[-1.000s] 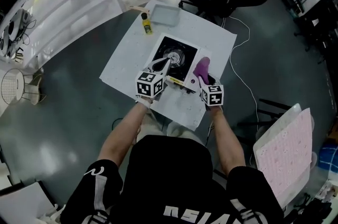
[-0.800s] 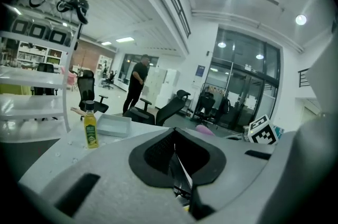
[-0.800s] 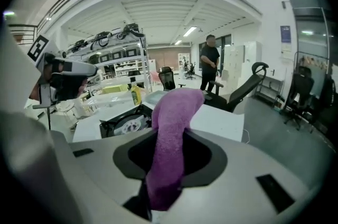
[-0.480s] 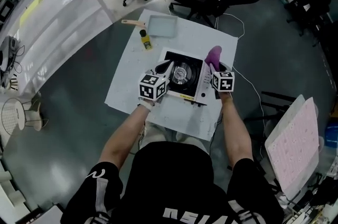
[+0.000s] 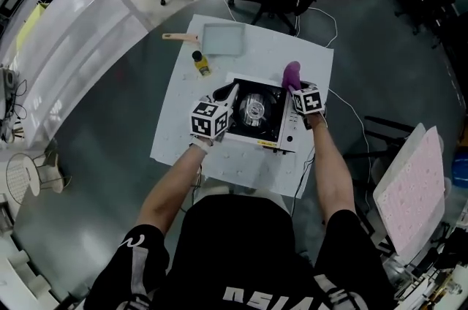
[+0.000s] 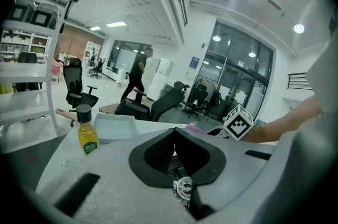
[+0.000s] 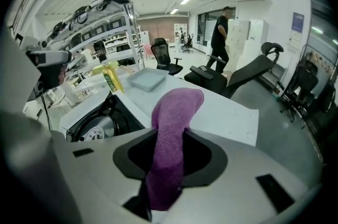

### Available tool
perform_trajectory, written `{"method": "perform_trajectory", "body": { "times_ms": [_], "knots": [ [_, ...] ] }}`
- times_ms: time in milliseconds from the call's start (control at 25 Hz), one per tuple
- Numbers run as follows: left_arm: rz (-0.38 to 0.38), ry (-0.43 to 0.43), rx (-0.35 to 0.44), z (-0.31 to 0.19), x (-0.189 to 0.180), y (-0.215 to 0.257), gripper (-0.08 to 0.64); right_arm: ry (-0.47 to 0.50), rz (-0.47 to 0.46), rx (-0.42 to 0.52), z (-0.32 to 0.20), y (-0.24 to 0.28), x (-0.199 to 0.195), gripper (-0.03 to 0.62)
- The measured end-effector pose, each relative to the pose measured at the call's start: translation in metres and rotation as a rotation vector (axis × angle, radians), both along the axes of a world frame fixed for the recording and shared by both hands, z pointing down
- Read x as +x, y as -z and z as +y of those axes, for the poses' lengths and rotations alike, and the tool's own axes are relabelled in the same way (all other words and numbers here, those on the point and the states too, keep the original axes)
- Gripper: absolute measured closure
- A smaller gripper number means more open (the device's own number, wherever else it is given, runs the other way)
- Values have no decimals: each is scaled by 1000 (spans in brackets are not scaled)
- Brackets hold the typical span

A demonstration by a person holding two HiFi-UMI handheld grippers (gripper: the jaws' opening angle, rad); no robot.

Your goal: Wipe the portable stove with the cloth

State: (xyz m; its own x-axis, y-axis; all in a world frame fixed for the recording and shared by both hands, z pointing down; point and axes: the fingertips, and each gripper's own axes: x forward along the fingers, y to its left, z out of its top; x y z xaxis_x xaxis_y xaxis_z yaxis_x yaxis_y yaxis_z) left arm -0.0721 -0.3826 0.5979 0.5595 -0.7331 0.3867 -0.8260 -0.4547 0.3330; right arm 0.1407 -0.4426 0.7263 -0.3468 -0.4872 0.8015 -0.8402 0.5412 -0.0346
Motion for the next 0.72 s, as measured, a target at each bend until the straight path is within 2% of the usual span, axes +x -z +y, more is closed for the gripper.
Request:
{"method": "perform_trajectory", "body": {
  "times_ms": [280,440,720],
  "knots": [
    [6,-4,-7,-22,-17,-2,551,94,10,-33,-17,-1,-38,477],
    [13,4,-18,-30,-34,-6,551,180,25,-40,-22,-2,-77,477],
    [16,19,-24,-37,-66,-8,551,270,3,-49,-27,-2,-151,477]
  ]
}}
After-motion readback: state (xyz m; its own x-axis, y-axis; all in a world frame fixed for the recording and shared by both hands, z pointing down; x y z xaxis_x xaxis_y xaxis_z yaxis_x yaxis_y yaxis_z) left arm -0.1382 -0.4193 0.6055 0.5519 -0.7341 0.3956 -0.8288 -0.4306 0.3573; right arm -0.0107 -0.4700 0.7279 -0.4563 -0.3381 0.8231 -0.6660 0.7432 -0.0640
